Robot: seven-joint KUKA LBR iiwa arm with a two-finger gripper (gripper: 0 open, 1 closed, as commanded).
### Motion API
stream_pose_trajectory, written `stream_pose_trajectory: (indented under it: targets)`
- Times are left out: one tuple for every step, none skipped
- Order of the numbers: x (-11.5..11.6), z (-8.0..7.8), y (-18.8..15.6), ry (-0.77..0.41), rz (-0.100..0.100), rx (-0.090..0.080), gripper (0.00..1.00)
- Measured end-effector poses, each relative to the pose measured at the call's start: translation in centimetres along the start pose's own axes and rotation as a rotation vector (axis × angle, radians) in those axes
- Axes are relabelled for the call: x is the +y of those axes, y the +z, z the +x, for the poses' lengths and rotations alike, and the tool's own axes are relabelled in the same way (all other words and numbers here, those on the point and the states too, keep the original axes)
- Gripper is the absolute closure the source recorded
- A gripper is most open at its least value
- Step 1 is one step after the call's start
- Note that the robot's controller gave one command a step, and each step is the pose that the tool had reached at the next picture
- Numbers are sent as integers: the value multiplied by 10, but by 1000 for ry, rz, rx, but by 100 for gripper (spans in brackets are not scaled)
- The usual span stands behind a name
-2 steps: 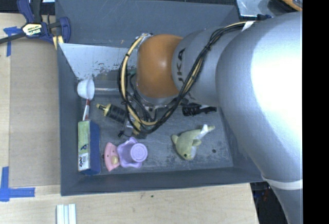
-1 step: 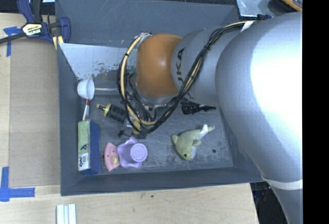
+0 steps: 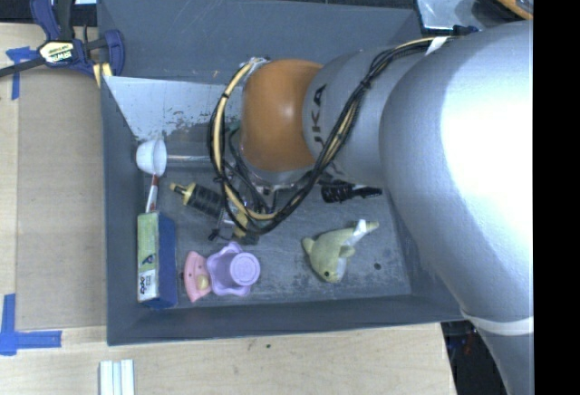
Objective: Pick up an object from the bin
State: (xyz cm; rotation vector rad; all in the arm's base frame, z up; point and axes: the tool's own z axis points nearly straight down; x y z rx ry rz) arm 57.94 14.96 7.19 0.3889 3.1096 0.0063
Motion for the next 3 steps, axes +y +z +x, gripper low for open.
stream_pose_trajectory:
  targets:
    - [1,0,0,-14,0,-1,100]
    - [1,0,0,-14,0,-1,100]
    - [0,0,-7,-13,1,0,100]
